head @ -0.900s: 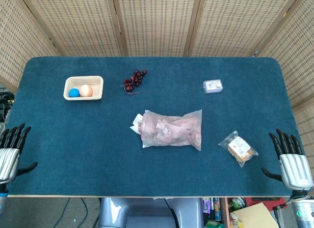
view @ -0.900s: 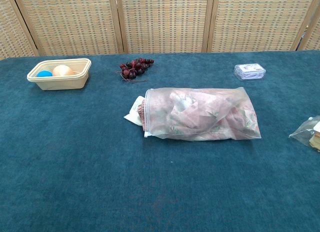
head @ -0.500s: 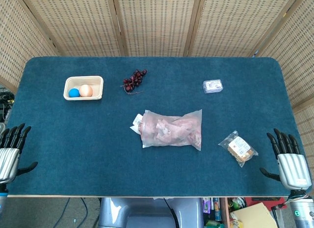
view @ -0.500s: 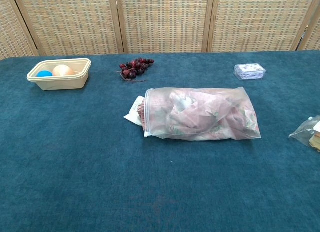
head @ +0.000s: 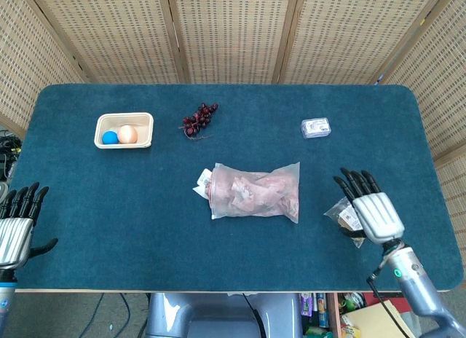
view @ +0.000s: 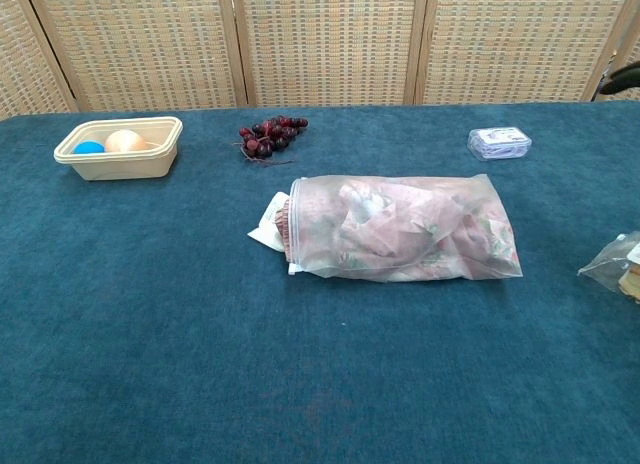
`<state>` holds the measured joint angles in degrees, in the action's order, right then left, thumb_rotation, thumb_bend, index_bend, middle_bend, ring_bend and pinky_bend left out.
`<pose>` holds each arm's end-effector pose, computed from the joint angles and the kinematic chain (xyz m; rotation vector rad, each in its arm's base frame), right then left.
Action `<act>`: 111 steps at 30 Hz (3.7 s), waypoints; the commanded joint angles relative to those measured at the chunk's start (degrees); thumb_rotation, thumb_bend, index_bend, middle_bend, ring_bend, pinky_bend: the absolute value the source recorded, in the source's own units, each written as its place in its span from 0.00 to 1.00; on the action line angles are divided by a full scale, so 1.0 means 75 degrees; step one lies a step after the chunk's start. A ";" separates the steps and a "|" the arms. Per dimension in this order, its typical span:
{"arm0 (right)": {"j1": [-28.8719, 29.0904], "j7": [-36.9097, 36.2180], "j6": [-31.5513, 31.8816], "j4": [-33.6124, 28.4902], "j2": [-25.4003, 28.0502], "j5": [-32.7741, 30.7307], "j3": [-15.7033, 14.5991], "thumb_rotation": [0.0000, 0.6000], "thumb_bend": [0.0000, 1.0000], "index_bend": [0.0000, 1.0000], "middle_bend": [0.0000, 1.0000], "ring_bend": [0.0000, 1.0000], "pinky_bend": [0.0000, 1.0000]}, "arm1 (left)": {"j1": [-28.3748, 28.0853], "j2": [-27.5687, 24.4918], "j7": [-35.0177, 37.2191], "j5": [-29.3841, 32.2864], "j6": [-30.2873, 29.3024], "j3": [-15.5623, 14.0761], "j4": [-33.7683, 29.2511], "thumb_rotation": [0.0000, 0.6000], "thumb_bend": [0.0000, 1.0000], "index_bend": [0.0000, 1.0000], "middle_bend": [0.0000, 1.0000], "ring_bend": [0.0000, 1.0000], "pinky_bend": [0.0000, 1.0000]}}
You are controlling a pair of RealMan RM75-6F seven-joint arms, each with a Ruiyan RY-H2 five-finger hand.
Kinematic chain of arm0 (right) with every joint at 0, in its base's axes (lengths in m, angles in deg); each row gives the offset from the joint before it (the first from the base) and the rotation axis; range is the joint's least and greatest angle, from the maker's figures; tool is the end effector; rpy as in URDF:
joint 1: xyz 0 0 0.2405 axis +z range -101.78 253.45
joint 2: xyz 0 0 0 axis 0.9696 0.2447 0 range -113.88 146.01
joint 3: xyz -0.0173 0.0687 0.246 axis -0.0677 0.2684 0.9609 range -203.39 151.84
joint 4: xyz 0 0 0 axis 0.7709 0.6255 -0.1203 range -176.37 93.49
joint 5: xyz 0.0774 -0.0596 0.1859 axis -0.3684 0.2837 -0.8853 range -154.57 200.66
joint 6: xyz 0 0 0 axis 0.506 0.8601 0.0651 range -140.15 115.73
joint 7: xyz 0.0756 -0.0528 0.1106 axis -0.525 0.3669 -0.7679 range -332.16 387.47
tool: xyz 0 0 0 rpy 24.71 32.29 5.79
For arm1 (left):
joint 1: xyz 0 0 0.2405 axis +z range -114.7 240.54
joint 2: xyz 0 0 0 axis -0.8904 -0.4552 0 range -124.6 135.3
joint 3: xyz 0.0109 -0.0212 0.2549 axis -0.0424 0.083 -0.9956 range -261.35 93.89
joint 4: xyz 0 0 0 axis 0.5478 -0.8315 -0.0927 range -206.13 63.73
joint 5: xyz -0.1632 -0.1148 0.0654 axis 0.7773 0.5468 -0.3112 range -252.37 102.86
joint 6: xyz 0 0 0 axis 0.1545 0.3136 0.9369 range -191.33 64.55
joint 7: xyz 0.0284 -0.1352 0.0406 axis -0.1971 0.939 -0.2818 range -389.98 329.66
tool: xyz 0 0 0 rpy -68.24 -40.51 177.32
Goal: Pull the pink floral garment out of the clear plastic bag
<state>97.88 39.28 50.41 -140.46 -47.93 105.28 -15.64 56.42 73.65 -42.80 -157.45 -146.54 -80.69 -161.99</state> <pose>-0.2276 -0.2790 0.1175 1.7436 -0.8261 0.8861 -0.3135 0.1904 0.1367 -1.4299 -0.8027 -0.7489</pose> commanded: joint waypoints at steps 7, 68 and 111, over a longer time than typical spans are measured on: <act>0.2443 0.1608 -0.2403 0.0493 -0.1612 -0.3154 0.0878 1.00 0.00 0.00 0.00 0.00 0.00 | -0.0108 0.0167 -0.0108 0.0235 0.0157 0.0118 0.0197 1.00 0.11 0.00 0.00 0.00 0.00; 0.4057 -0.0607 -0.1281 0.3138 -0.4393 -0.0659 0.0088 1.00 0.56 0.61 0.62 0.49 0.51 | -0.3270 0.0681 0.1810 0.0280 0.3507 0.1148 0.0233 1.00 0.11 0.37 0.00 0.00 0.00; 0.4148 0.0141 -0.1475 0.2533 -0.4285 -0.1207 0.0332 1.00 0.56 0.61 0.63 0.50 0.51 | -0.4596 0.1553 0.1219 0.2065 0.4356 0.1170 -0.0567 1.00 0.11 0.37 0.00 0.00 0.00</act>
<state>129.00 40.35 39.34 -121.45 -80.08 96.24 -13.16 22.06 85.07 -33.37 -142.23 -113.64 -71.84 -166.31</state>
